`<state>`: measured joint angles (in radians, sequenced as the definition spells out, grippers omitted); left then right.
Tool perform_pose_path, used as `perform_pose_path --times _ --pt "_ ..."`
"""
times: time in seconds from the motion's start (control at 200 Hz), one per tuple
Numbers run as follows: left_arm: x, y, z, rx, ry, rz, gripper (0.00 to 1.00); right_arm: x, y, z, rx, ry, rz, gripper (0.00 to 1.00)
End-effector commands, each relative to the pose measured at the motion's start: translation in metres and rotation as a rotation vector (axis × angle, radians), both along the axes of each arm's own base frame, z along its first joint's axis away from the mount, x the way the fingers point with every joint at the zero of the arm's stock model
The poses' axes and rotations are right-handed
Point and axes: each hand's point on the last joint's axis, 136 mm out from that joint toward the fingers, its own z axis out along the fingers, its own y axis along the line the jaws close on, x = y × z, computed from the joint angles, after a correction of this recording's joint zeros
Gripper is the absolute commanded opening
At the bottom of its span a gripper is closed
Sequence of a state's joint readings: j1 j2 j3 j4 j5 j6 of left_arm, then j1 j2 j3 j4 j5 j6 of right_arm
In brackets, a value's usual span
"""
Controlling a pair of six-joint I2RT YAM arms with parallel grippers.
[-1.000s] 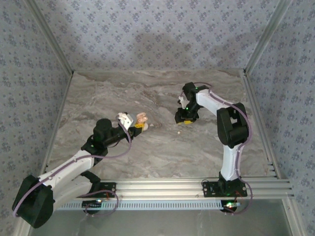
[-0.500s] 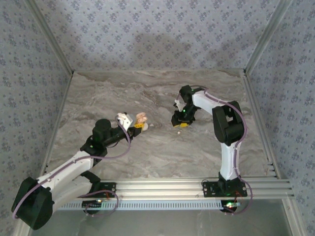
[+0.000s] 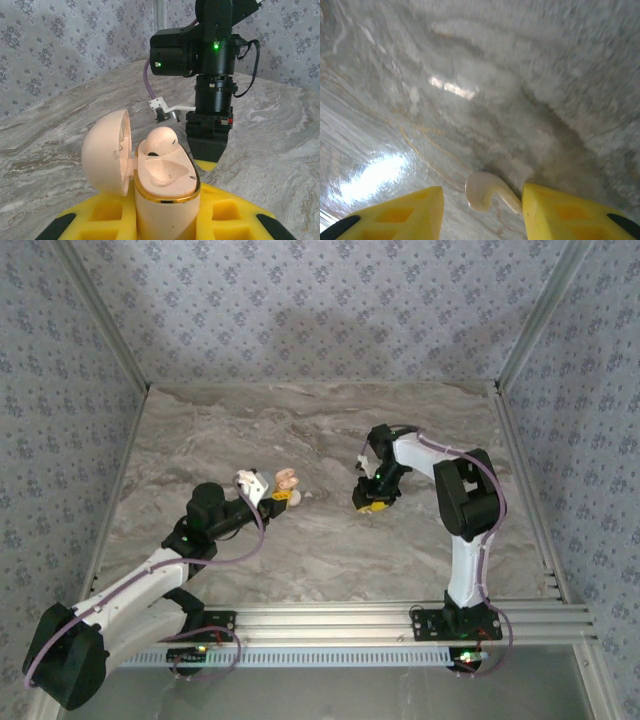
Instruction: Insert wireless bluetooth earbuds into charging case
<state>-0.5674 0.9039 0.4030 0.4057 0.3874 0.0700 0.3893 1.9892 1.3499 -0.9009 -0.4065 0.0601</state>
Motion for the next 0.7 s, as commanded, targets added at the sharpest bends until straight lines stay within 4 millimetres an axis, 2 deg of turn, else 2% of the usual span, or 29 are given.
perform_pose_path --times 0.0,0.305,0.55,0.695 --pt "0.000 0.003 0.005 -0.010 -0.029 0.009 0.14 -0.023 0.002 0.009 -0.003 0.050 0.005 0.46" --pt "-0.001 0.002 0.005 -0.011 -0.031 0.002 0.14 -0.020 0.019 0.021 0.035 -0.002 0.005 0.44" --pt "-0.003 0.004 0.005 -0.011 -0.034 0.002 0.14 -0.003 -0.006 0.049 -0.129 -0.084 -0.063 0.45" --pt "-0.003 0.003 0.003 -0.010 -0.027 0.002 0.14 0.007 -0.008 0.059 -0.151 -0.117 -0.109 0.45"
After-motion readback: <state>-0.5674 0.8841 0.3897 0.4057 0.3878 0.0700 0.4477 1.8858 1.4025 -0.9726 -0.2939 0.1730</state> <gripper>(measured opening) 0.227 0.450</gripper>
